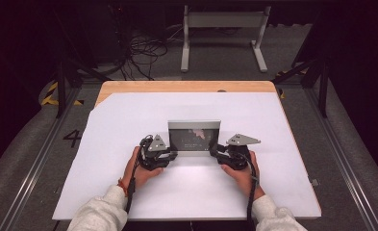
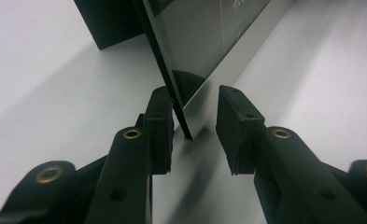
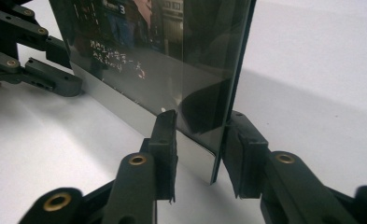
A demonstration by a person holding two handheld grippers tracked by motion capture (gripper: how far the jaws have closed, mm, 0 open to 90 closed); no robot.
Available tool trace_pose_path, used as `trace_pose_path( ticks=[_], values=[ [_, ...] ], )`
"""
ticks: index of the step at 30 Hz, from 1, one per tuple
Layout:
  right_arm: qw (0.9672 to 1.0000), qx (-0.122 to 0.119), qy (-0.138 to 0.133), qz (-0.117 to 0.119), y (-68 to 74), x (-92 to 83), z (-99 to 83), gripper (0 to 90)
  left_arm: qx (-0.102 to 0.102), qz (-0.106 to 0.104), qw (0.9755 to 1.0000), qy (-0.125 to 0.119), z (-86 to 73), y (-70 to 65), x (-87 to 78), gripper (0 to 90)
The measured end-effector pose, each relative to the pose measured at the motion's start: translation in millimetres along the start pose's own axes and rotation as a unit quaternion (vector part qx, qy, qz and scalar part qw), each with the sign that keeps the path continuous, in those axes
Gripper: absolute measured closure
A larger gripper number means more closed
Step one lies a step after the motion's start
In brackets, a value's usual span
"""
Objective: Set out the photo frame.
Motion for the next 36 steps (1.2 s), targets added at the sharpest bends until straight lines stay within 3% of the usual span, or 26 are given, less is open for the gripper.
trace_pose_path(
  ticks=[1, 3, 5, 7, 8, 10, 13, 16, 19, 22, 25, 28, 36],
  values=[
    [1.0, -0.004, 0.003, -0.001, 0.3, 0.4, -0.7, 65.7, -0.003, -0.002, 1.0, -0.001, -0.1, 0.0, -0.9, 65.8],
    [0.9999, 0.01, 0.004, 0.006, -0.2, 0.0, -0.5, 63.7, -0.01, -0.006, 0.9999, -0.01, 0.3, -0.1, -2.9, 65.2],
    [0.9999, -0.01, 0.007, -0.002, 0.8, 0.0, -0.1, 62.2, -0.004, -0.002, 1.0, -0.005, -0.3, -0.3, -3.4, 64.8],
    [0.9999, 0.001, 0.01, 0.007, 0.5, 0.4, -0.9, 61.9, -0.006, -0.004, 0.9999, -0.008, -0.1, -0.7, -4.1, 64.1],
    [0.9999, -0.005, 0.011, 0.004, 1.3, 0.4, -0.7, 61.8, -0.002, -0.001, 1.0, -0.006, -0.1, -0.9, -4.2, 64.0],
    [0.9989, -0.04, 0.021, -0.012, 4.8, 1.5, -0.8, 61.2, 0.0, -0.001, 1.0, -0.004, -0.6, -1.5, -4.0, 63.9],
    [0.9994, -0.028, 0.02, -0.007, 4.5, 0.7, -0.5, 60.5, 0.007, 0.002, 0.9999, -0.008, 0.8, -2.9, -6.5, 61.8],
    [0.9988, -0.041, 0.022, -0.01, 4.0, -0.7, 0.1, 60.0, 0.015, 0.008, 0.9998, -0.009, 1.9, -3.3, -9.7, 61.7],
    [0.9993, -0.034, 0.017, -0.008, 3.0, -3.2, 1.7, 59.4, 0.018, 0.013, 0.9997, -0.015, 3.1, -3.3, -13.0, 61.3],
    [0.9985, -0.05, 0.014, -0.017, 4.2, -8.2, 5.3, 59.1, 0.02, 0.017, 0.9994, -0.023, 5.1, -3.7, -20.3, 61.4],
    [0.9987, -0.047, 0.012, -0.012, 5.1, -9.6, 5.9, 58.9, 0.02, 0.02, 0.9991, -0.031, 6.6, -4.5, -25.4, 61.1],
    [0.9969, -0.072, 0.016, -0.026, 8.9, -11.2, 7.5, 58.5, 0.032, 0.026, 0.9985, -0.037, 8.3, -5.8, -30.7, 62.6],
    [0.9965, -0.077, 0.014, -0.031, 10.0, -16.8, 11.6, 56.5, 0.038, 0.025, 0.9978, -0.048, 11.3, -9.2, -37.7, 65.1]
  ],
)
Point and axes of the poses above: each handheld gripper's, and its own axes: x roughly forward along the jaws, z roughly out of its top, y roughly to its left, the point moved 2 cm from there along x, roughly forward along the jaws, and after that the axes turned 2 degrees about -x, right-handed, at the moved point
